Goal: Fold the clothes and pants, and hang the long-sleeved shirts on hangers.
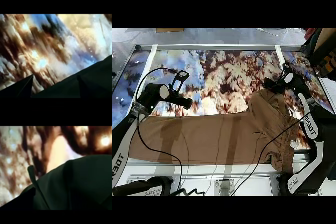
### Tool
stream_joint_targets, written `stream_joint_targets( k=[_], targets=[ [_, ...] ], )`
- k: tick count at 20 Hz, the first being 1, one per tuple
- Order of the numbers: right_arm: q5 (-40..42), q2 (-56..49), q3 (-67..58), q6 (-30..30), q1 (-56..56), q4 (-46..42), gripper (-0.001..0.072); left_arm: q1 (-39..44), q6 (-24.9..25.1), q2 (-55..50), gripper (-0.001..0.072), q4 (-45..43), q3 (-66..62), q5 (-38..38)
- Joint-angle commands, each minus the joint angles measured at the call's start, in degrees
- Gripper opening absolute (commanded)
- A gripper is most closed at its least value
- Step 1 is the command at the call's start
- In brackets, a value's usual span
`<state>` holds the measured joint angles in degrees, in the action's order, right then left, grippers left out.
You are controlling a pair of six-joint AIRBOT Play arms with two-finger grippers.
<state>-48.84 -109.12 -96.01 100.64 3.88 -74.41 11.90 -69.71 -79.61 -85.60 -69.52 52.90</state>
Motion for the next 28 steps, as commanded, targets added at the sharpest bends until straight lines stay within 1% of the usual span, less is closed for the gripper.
stream_joint_targets(
  k=[1, 3, 5, 6, 8, 10, 11, 12, 14, 17, 18, 20, 22, 23, 25, 28],
  targets=[
    [0.57, -1.33, -0.37, 3.80, 0.02, -2.10, 0.0494, 0.02, 0.02, -0.04, 0.0618, 0.00, -0.04, 0.00],
    [4.24, -2.08, -0.37, 3.78, -0.48, 0.94, 0.0494, 0.02, 0.02, -0.04, 0.0618, 0.00, -0.04, 0.00],
    [6.97, -2.95, -0.68, 4.20, -1.38, 1.29, 0.0484, 0.02, 0.02, -0.04, 0.0618, 0.00, -0.04, 0.00],
    [7.26, -3.52, -0.68, 5.09, -1.79, 1.29, 0.0450, 0.02, 0.02, -0.04, 0.0618, 0.00, -0.04, 0.00],
    [6.78, -4.87, -0.66, 6.95, -2.21, 1.55, 0.0431, 0.02, 0.02, -0.04, 0.0618, 0.00, -0.04, 0.02],
    [7.39, -5.55, -0.66, 6.91, -2.49, 1.84, 0.0240, 0.02, 0.02, -0.04, 0.0618, 0.00, -0.04, 0.02],
    [8.35, -5.53, -0.68, 6.91, -2.51, 1.95, 0.0106, 0.02, 0.00, -0.04, 0.0618, -0.02, -0.04, 0.02],
    [8.63, -5.53, -1.16, 6.91, -2.49, 2.10, 0.0032, 0.02, 0.02, -0.04, 0.0617, 0.00, -0.04, 0.00],
    [8.20, -5.51, -3.19, 6.84, -2.49, 2.45, 0.0030, 0.02, 0.02, -0.04, 0.0618, 0.00, -0.04, 0.00],
    [2.91, -4.70, -8.85, 5.84, -2.51, 3.43, 0.0030, 0.02, 0.02, -0.04, 0.0618, 0.00, -0.04, 0.02],
    [0.68, -4.04, -11.06, 3.37, -2.49, 4.57, 0.0030, 0.02, 0.02, -0.04, 0.0618, 0.00, -0.04, 0.02],
    [-5.62, -2.05, -16.28, -5.70, -2.69, 7.30, 0.0029, 0.02, 0.00, -0.02, 0.0618, 0.02, -0.04, 0.04],
    [-11.23, 0.68, -20.72, -13.46, -3.54, 8.04, 0.0029, 0.02, 0.00, -0.02, 0.0618, 0.11, -0.07, 0.28],
    [-12.37, 2.64, -21.51, -16.55, -4.11, 8.13, 0.0030, 0.02, 0.00, -0.02, 0.0618, 0.24, -0.07, 0.46],
    [-13.46, 7.26, -21.40, -20.87, -5.20, 8.13, 0.0030, 0.04, 0.00, -0.02, 0.0618, 0.24, -0.07, 1.25],
    [-16.70, 12.94, -21.20, -25.11, -6.45, 8.13, 0.0030, 0.04, 0.00, -0.02, 0.0618, 0.22, -0.07, 2.99]
  ],
)
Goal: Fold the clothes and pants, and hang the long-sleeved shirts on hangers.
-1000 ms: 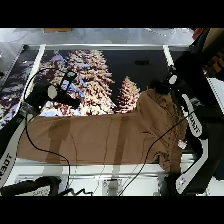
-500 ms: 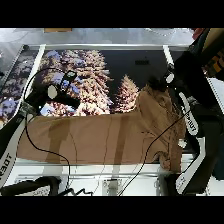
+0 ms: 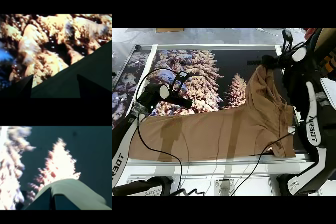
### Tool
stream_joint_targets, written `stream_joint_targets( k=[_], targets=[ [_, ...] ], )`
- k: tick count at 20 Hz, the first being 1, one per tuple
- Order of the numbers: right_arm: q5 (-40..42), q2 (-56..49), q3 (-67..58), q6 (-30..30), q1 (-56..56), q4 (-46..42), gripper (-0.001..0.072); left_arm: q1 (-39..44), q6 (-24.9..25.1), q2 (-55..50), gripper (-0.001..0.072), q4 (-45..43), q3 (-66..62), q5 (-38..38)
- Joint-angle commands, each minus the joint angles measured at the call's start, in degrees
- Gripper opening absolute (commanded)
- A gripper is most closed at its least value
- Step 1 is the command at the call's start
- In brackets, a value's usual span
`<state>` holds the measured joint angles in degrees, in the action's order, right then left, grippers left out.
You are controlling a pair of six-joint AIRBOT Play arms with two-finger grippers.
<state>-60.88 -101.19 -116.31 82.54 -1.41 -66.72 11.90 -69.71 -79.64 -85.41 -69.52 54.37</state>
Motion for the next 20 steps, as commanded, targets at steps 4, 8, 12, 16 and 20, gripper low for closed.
stream_joint_targets(
  k=[4, 8, 12, 16, 20],
  targets=[
    [-21.09, 9.51, -0.87, -10.58, -1.55, 0.68, 0.0030, 0.04, 0.00, 0.00, 0.0618, 2.86, -0.07, 2.40],
    [-44.57, 10.97, 2.16, -12.66, -1.55, 0.35, 0.0030, 0.09, 0.00, 0.00, 0.0618, 10.34, -0.07, 1.99],
    [-44.54, 17.05, 17.20, -12.63, -1.55, 0.26, 0.0030, 0.26, 0.02, -0.07, 0.0617, 21.03, -0.04, -0.33],
    [-44.63, 28.30, 34.27, -12.61, -1.55, 0.17, 0.0030, 0.98, 0.00, -2.16, 0.0618, 33.73, -0.04, -5.31],
    [-44.61, 41.97, 51.25, -12.61, -1.53, -0.22, 0.0030, 4.63, 0.02, -7.21, 0.0618, 42.47, -0.04, -5.33]
  ],
)
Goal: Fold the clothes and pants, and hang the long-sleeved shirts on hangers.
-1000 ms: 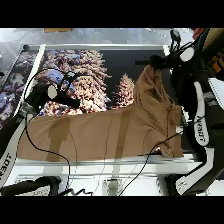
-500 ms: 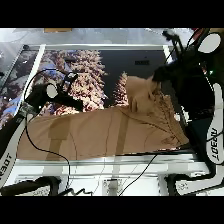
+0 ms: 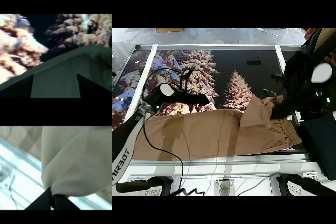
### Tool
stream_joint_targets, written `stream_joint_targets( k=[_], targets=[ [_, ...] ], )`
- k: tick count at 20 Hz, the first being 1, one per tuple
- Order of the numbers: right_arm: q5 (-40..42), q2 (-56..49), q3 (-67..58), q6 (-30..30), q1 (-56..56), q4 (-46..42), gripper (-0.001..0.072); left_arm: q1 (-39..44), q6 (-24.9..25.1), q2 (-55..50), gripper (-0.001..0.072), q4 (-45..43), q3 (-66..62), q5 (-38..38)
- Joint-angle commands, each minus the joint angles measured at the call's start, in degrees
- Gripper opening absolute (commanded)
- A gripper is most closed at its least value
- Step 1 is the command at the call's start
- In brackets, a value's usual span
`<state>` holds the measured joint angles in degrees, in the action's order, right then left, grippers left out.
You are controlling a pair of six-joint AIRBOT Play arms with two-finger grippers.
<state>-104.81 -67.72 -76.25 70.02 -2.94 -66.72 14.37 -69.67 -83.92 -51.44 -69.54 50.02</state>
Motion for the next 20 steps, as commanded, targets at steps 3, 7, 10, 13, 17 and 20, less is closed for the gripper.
stream_joint_targets(
  k=[3, 7, 10, 13, 17, 20],
  targets=[
    [0.04, 15.28, 19.71, -0.09, 0.11, -2.51, 0.0031, 7.04, 0.02, -6.45, 0.0618, 15.23, -0.02, -1.01],
    [7.21, 17.20, 21.86, 4.09, 0.09, -5.73, 0.0715, 15.19, 0.26, -9.90, 0.0618, 18.95, -0.04, -1.14],
    [12.26, 17.20, 21.86, 4.09, 0.09, -5.73, 0.0697, 20.44, 2.71, -11.30, 0.0619, 18.95, -0.07, -3.02],
    [14.97, 17.20, 21.86, 4.09, 0.09, -5.70, 0.0696, 24.20, 6.12, -11.80, 0.0618, 18.93, -0.11, -9.44],
    [17.44, 17.20, 21.86, 4.09, 0.09, -5.66, 0.0692, 27.32, 8.00, -13.29, 0.0608, 18.93, -0.76, -19.89],
    [17.49, 17.20, 21.86, 4.09, 0.09, -5.53, 0.0691, 27.52, 7.98, -17.09, 0.0577, 18.93, -5.64, -19.41]
  ],
)
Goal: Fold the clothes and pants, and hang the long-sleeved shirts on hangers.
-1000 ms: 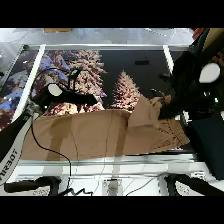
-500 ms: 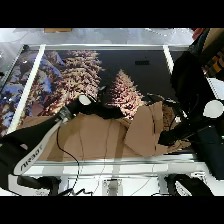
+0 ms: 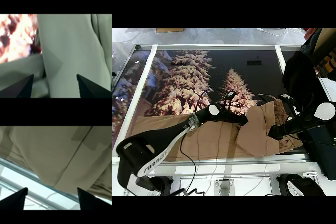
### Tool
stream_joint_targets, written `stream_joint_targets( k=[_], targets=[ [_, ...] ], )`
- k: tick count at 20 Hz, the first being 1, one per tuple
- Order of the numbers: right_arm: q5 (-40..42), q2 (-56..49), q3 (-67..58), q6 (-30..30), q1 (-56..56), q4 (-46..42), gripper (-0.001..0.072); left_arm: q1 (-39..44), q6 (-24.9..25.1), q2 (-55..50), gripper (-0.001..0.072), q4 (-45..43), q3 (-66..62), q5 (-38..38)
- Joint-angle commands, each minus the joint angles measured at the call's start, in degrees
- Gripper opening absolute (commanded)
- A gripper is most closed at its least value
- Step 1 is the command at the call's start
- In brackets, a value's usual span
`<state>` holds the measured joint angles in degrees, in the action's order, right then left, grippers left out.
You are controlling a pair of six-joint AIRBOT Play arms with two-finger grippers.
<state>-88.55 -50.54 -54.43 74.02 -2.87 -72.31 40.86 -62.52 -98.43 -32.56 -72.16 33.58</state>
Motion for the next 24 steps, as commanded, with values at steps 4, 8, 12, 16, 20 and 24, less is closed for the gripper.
stream_joint_targets(
  k=[4, 8, 12, 16, 20, 24],
  targets=[
    [1.18, 0.02, 0.04, 0.09, 0.02, 0.07, 0.0691, 0.92, -1.11, -8.98, 0.0576, -1.09, -10.10, -2.73],
    [1.20, 0.02, 0.04, 0.09, 0.02, 0.07, 0.0692, 0.85, -5.66, -12.92, 0.0393, -5.11, -13.46, 4.46],
    [1.36, 0.02, 0.04, 0.07, 0.02, 0.02, 0.0692, -0.28, 0.68, -12.20, 0.0014, -5.16, -14.80, 4.44],
    [7.41, 0.02, 0.04, -0.17, 0.02, -0.17, 0.0692, -6.10, 2.80, -6.86, 0.0014, -8.02, -19.63, 4.42],
    [25.20, 0.02, 0.04, -0.17, 0.02, -0.20, 0.0690, -14.64, 2.78, 2.27, 0.0013, -12.09, -22.01, 4.39],
    [41.05, 0.00, 0.04, -0.13, 0.02, -3.85, 0.0461, -25.16, 2.78, 11.54, 0.0013, -12.04, -22.01, 4.39]
  ],
)
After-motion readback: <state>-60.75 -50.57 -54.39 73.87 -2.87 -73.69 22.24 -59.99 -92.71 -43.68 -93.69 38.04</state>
